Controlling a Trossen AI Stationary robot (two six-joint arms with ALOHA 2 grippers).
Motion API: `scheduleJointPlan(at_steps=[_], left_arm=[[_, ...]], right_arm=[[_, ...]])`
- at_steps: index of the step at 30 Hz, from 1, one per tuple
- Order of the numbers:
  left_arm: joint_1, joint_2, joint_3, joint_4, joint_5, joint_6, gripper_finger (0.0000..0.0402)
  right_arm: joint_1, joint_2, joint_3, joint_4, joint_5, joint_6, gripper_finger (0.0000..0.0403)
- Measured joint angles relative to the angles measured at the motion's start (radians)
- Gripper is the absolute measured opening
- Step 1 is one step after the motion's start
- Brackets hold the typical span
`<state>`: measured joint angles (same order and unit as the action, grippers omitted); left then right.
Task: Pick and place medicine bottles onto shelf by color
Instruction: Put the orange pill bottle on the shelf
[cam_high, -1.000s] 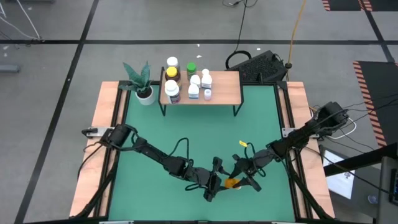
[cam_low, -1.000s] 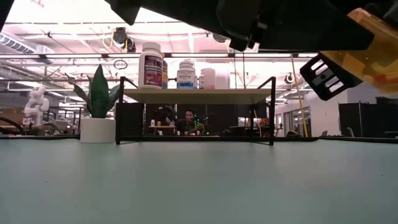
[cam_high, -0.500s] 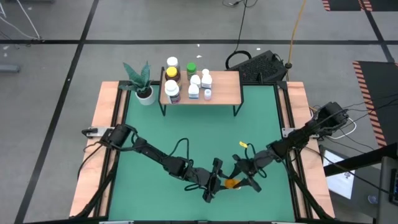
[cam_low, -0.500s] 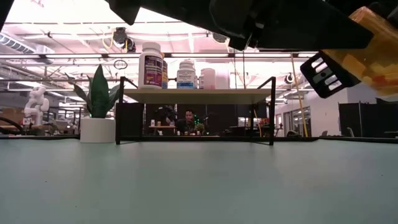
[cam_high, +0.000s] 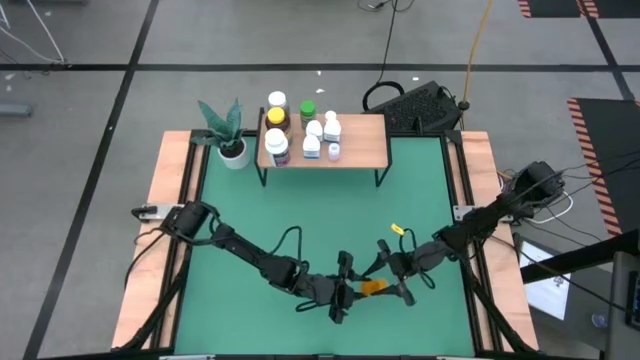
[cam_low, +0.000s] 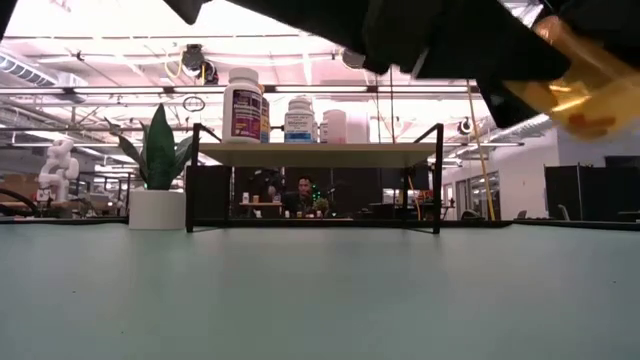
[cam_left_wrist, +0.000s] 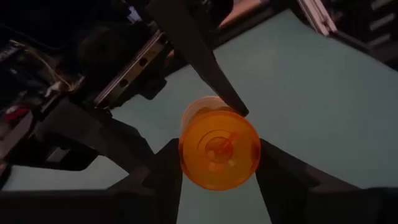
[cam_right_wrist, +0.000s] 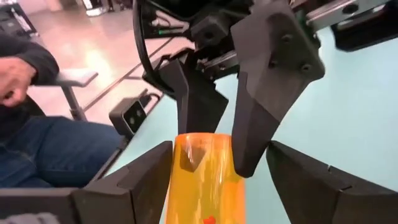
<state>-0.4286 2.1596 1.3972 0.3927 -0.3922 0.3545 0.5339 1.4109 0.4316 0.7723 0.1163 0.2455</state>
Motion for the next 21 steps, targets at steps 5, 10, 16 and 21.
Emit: scheduleJointPlan(at_steps=[5, 10, 16, 21], left_arm=[[0.001, -0.006, 0.004, 0.028, -0.009, -0.018, 0.0174], [-0.004, 0.000, 0.001, 0.038, -0.055, -0.020, 0.0194], [-0.002, -0.001, 0.001, 0.052, -0.093, -0.063, 0.0175], [0.003, -0.015, 0.001, 0.051, -0.153, -0.110, 0.0181]], right_arm=[[0.001, -0.087, 0.000, -0.004, 0.015, 0.003, 0.0245], [0.048, -0.149, 0.001, -0.017, 0.101, -0.024, 0.0239], [0.129, -0.216, -0.027, -0.024, 0.307, -0.083, 0.0228], [0.196, -0.314, -0.101, -0.018, 0.463, -0.113, 0.0216]])
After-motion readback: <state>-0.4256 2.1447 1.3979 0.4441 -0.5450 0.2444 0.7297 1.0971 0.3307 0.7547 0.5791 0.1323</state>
